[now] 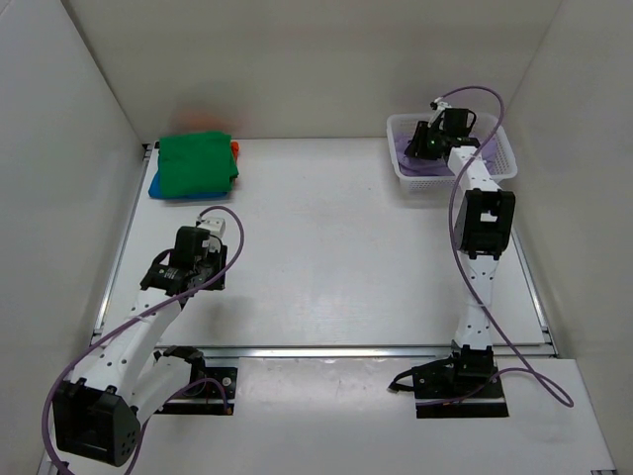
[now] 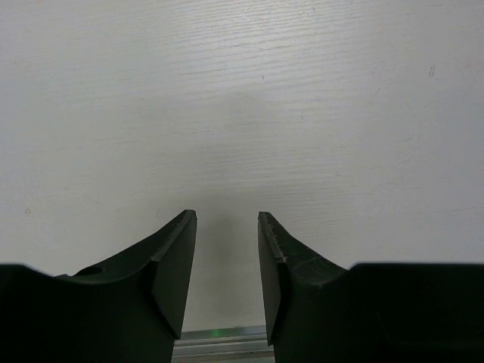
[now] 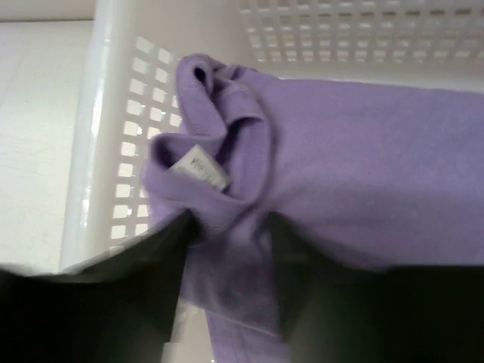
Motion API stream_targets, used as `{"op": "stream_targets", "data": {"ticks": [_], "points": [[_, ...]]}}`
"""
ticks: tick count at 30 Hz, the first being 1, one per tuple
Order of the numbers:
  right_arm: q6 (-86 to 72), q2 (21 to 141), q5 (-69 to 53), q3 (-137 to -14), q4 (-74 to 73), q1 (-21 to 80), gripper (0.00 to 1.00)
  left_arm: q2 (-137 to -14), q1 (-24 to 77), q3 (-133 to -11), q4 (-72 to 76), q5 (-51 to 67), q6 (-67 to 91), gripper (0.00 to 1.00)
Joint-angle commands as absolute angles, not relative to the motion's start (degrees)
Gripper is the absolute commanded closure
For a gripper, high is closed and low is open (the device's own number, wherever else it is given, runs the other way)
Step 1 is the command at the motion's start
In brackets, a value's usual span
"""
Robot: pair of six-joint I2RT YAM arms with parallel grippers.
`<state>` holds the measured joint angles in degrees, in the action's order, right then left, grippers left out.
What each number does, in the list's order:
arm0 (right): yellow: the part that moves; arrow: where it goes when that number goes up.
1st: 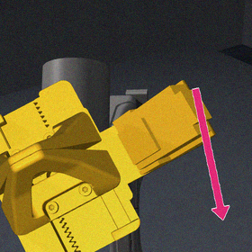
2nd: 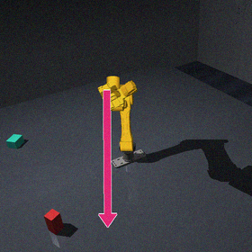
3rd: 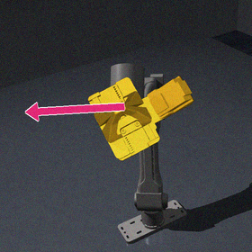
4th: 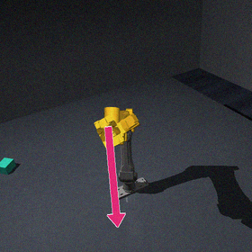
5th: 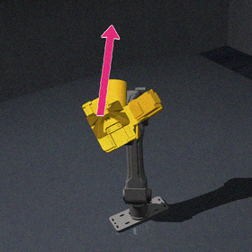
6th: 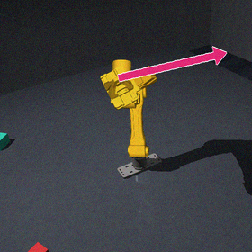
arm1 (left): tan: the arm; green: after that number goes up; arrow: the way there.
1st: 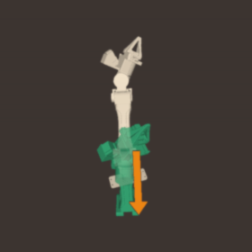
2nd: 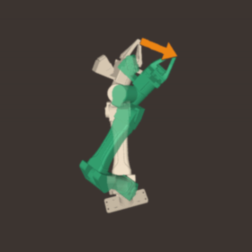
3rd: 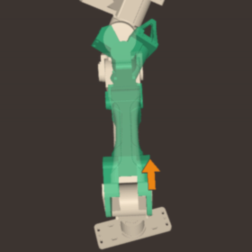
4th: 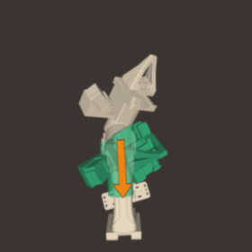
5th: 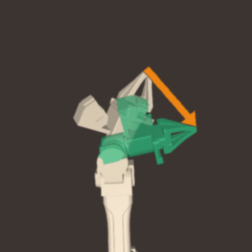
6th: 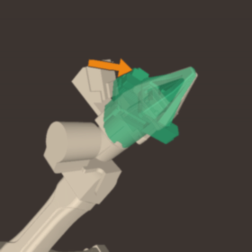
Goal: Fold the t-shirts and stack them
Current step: Grab crumpled tshirt from bin with the right arm, then move the tshirt to the center of the board
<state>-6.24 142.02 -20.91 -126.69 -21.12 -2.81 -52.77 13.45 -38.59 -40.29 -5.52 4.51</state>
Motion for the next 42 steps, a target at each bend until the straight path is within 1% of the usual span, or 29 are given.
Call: {"op": "stream_targets", "data": {"ticks": [1, 2, 3, 4, 8, 13, 16, 19, 22, 23, 25, 26, 27, 28, 29, 31, 34, 35, 36, 38, 42], "points": [[-8.8, 142.5, -24.4, -130.1, -20.5, -1.6, 0.73, -51.9, 13.5, -38.1, -39.9, -5.6, 4.6, 0.51], [-9.6, 142.2, -23.8, -130.3, -20.4, -1.7, 0.89, -51.8, 13.6, -38.1, -39.9, -5.7, 4.5, 0.51], [-10.0, 141.2, -22.3, -130.7, -20.4, -1.7, 0.96, -51.8, 13.4, -38.3, -39.8, -5.5, 4.3, 0.51], [-9.9, 140.9, -22.3, -131.1, -20.3, -1.9, 1.0, -51.9, 13.5, -38.2, -39.8, -5.7, 4.7, 0.51], [-10.0, 136.4, -19.6, -132.7, -20.2, -2.6, 1.0, -51.9, 13.4, -37.9, -39.9, -5.7, 4.4, 0.52], [-9.5, 125.7, -14.4, -132.4, -17.6, -3.5, 1.0, -52.2, 13.9, -38.5, -39.8, -5.3, 4.6, 0.51], [-10.5, 114.9, -15.1, -129.4, -15.0, -4.1, 1.0, -52.1, 14.5, -37.9, -39.9, -4.9, 4.4, 0.52], [-12.1, 107.2, -17.0, -126.5, -12.9, -4.8, 1.0, -51.3, 15.1, -38.3, -39.8, -5.7, 4.2, 0.52], [-13.2, 93.0, -20.2, -121.7, -11.5, -4.9, 1.0, -50.0, 15.6, -38.3, -40.0, -6.2, 4.7, 0.53], [-12.9, 88.0, -21.1, -118.2, -10.6, -4.5, 1.0, -49.4, 15.6, -38.1, -40.0, -6.2, 4.7, 0.52], [-12.7, 81.4, -20.7, -115.5, -10.6, -2.6, 1.0, -49.0, 15.2, -38.1, -39.8, -6.3, 4.5, 0.53], [-11.6, 79.9, -20.4, -114.7, -11.3, -0.7, 1.0, -48.6, 14.9, -38.2, -40.0, -6.4, 4.7, 0.55], [-10.6, 75.8, -19.6, -112.7, -11.8, -0.4, 1.0, -48.3, 15.4, -38.1, -39.6, -6.0, 4.8, 0.58], [-10.6, 72.5, -19.3, -111.2, -11.8, 2.7, 1.0, -48.2, 15.1, -38.1, -39.7, -6.1, 4.7, 0.61], [-11.9, 70.6, -20.3, -107.4, -10.5, 4.1, 1.0, -48.1, 15.0, -38.1, -39.8, -6.2, 4.8, 0.65], [-13.9, 64.3, -21.8, -97.3, -7.5, 5.5, 1.0, -47.7, 15.1, -38.0, -39.5, -6.8, 5.1, 0.66], [-16.3, 60.6, -22.2, -87.7, -4.3, 9.4, 1.0, -46.8, 15.0, -37.8, -39.6, -7.1, 5.3, 0.66], [-16.8, 60.4, -22.3, -86.6, -4.0, 11.6, 1.0, -46.8, 15.1, -37.8, -39.6, -7.1, 5.3, 0.66], [-16.6, 61.3, -21.9, -84.7, -4.7, 13.1, 1.0, -46.6, 15.0, -37.9, -39.6, -7.1, 5.3, 0.66], [-16.4, 63.5, -21.2, -82.7, -5.1, 20.0, 1.0, -46.5, 15.2, -38.1, -39.5, -7.2, 4.8, 0.66], [-14.9, 72.0, -16.8, -76.0, -5.1, 28.6, 1.0, -46.8, 14.5, -38.0, -39.6, -7.8, 5.6, 0.66]]}}
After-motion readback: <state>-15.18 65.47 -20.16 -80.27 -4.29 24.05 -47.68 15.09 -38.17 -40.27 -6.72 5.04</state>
